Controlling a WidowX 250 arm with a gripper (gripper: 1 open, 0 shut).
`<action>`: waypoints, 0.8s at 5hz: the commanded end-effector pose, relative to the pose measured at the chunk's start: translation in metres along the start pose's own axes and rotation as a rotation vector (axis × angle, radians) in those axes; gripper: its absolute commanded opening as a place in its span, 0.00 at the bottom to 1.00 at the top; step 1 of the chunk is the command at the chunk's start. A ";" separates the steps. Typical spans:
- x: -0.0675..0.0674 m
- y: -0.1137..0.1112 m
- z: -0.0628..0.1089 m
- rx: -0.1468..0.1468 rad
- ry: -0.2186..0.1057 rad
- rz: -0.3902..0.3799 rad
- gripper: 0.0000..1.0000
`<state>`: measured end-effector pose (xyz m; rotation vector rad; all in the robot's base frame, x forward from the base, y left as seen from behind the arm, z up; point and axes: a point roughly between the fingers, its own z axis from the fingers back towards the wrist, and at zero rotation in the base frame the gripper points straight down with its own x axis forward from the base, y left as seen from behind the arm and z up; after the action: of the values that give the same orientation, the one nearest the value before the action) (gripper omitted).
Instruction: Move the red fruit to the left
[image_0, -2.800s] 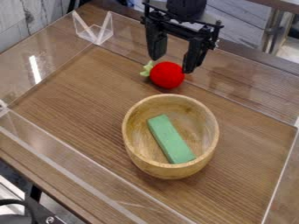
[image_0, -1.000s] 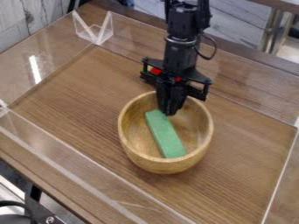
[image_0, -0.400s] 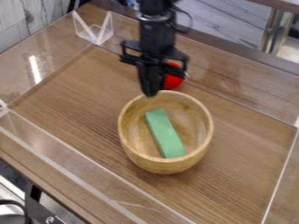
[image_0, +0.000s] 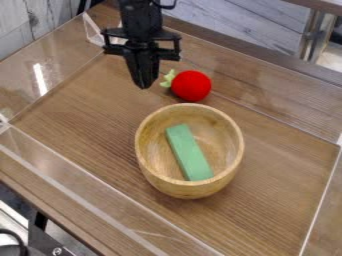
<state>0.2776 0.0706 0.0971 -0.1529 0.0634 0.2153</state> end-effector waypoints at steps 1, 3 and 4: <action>0.006 -0.008 0.023 -0.011 -0.080 0.075 0.00; -0.007 -0.007 0.053 -0.032 -0.079 0.064 0.00; -0.016 -0.002 0.052 -0.035 -0.076 0.071 0.00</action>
<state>0.2649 0.0718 0.1346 -0.1886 0.0432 0.3017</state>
